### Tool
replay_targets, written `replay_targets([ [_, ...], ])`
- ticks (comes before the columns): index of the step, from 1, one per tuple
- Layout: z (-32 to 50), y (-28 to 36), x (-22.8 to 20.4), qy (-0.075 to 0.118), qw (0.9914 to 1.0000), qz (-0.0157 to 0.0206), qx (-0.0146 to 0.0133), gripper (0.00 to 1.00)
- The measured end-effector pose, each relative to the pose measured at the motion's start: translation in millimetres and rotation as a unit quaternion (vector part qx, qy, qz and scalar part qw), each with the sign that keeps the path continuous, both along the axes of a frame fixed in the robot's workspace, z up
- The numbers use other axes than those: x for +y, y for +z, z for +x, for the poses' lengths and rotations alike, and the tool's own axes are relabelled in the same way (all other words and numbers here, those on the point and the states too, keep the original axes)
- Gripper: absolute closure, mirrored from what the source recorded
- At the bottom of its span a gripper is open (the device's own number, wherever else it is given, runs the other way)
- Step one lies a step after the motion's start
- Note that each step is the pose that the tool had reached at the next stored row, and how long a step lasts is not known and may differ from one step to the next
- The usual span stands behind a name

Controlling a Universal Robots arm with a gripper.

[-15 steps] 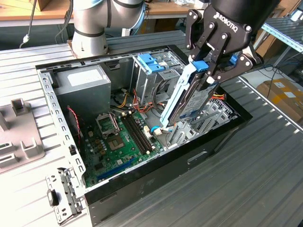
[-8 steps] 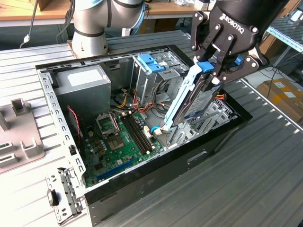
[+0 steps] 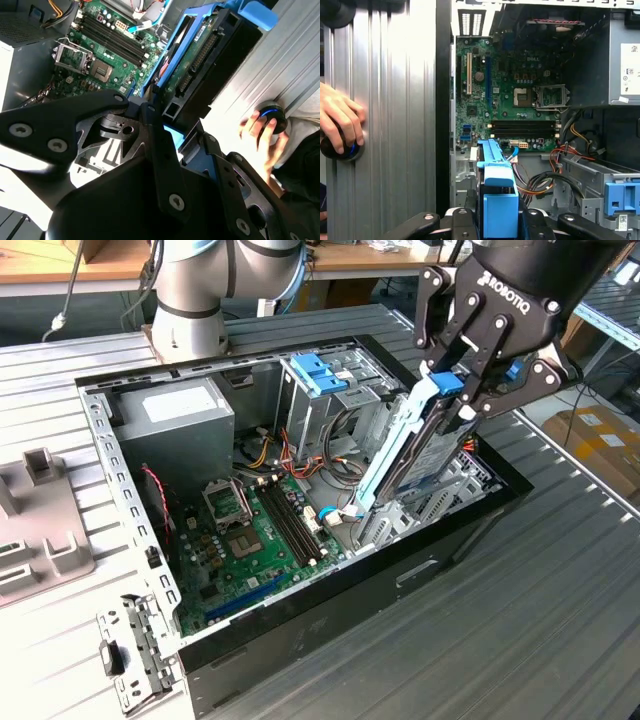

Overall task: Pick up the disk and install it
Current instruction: 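Pick up the disk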

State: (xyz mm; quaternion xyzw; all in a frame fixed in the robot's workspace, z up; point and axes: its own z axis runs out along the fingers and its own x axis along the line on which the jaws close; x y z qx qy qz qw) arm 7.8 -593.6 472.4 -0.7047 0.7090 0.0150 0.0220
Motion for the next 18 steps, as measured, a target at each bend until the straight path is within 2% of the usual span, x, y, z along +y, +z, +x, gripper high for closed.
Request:
replay_targets([
  [7,8.0,-0.2,-3.4,0.000,1.00000,0.0000,0.0002,0.63],
  [18,29.2,-0.6,-11.0,0.000,1.00000,0.0000,0.0008,0.63],
])
